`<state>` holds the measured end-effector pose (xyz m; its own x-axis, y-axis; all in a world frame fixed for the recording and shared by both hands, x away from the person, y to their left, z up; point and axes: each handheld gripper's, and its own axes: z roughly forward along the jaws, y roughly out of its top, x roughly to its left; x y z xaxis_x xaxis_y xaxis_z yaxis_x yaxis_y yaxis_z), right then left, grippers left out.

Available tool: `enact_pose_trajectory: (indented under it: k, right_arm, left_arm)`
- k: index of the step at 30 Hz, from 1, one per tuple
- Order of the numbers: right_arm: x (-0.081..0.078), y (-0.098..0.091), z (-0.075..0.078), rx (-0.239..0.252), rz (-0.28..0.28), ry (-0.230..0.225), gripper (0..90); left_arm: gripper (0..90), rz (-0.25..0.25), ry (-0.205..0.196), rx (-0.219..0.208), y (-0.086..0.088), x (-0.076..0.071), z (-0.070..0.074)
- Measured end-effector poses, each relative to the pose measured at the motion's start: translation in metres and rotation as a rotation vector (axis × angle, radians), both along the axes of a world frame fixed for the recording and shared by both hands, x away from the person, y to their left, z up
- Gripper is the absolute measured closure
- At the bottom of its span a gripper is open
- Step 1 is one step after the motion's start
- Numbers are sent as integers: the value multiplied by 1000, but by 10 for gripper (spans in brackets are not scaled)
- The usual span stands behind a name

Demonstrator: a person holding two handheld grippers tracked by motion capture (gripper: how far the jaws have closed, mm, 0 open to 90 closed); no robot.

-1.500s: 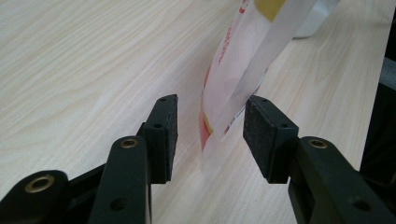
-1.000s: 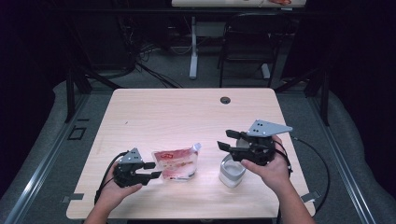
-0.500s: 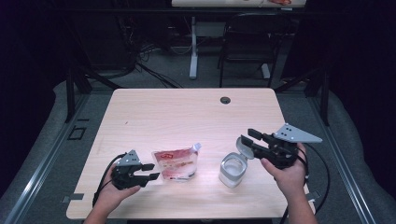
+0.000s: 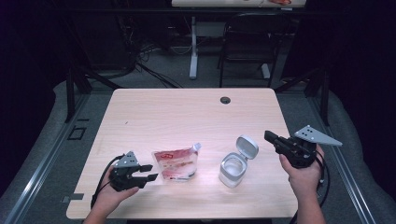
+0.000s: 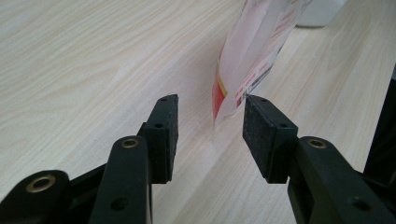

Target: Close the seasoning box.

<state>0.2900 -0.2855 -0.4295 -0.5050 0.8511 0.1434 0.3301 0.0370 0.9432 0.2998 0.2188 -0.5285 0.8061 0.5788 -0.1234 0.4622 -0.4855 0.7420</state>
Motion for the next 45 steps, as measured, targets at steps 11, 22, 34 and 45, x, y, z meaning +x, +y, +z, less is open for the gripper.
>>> enact_pose_trajectory:
  k: [11, 22, 34, 45]
  right_arm:
    - [8, -1, -19, -19, -32, 60, 900]
    - [10, -1, -27, -19, -29, 87, 900]
    - [12, 7, -34, -20, -8, 110, 900]
    - [13, 18, -35, -18, 16, 117, 900]
  left_arm:
    - [558, 16, 1, -10, 5, 1, -1]
    - [562, 17, -5, -7, 6, 1, 0]
    - [561, 28, -15, -5, 6, 1, 0]
    - [561, 27, -16, -4, 6, 1, 1]
